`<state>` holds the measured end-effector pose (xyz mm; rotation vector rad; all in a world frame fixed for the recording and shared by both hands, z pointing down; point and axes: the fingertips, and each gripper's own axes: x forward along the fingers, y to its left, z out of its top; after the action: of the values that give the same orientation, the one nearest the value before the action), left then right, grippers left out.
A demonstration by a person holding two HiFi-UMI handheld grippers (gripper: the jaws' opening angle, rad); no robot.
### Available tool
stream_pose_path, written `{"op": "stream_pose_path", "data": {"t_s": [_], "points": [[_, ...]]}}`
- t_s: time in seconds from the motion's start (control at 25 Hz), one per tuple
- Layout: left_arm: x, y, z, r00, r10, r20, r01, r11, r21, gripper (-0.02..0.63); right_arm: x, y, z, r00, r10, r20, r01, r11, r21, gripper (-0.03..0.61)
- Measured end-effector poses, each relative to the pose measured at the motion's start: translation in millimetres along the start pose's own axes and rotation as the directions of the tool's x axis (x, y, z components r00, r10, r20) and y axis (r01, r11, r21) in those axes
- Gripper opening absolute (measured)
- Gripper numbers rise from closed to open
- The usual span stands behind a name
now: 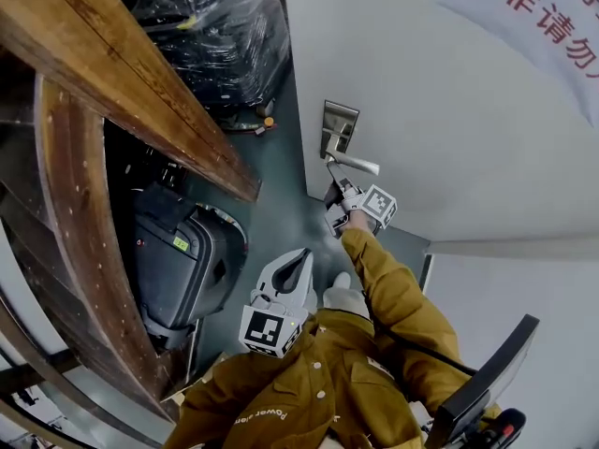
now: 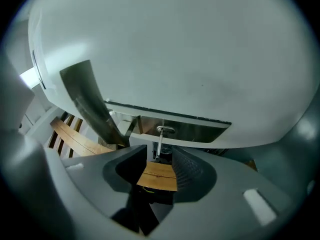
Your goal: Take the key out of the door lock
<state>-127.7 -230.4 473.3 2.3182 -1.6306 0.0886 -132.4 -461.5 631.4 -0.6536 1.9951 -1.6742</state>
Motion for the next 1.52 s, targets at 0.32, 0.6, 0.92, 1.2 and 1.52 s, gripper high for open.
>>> {"op": "stream_pose_path", "data": {"t_s": [0.32, 0.6, 0.92, 1.2, 1.52], "points": [[-1, 6, 3, 1.000, 0.007, 0.002, -0.007, 1.000, 0.006, -0.003, 15, -1, 4, 1.000, 0.024, 0.014, -0.024, 0.999, 0.030, 0.038], [0, 4, 4, 1.000, -0.006, -0.002, 0.006, 1.000, 0.011, -0.003, 15, 0, 6, 0.999, 0.040, 0.020, -0.041, 0.997, 0.059, 0.032], [3, 7, 10, 1.000, 0.002, 0.010, -0.002, 1.000, 0.009, -0.003, -9, 10, -28, 0.999, 0.041, 0.000, -0.041, 0.996, 0.083, 0.027], [2, 6, 12, 1.000, -0.002, 0.026, 0.002, 1.000, 0.000, -0.003, -73, 32, -87, 0.991, 0.063, -0.115, -0.054, 0.996, 0.072, 0.026], [7, -11, 22, 0.997, -0.055, 0.049, 0.054, 0.998, 0.032, -0.003, -124, 116, -66, 0.971, 0.035, -0.236, -0.119, 0.929, -0.351, 0.028]]}}
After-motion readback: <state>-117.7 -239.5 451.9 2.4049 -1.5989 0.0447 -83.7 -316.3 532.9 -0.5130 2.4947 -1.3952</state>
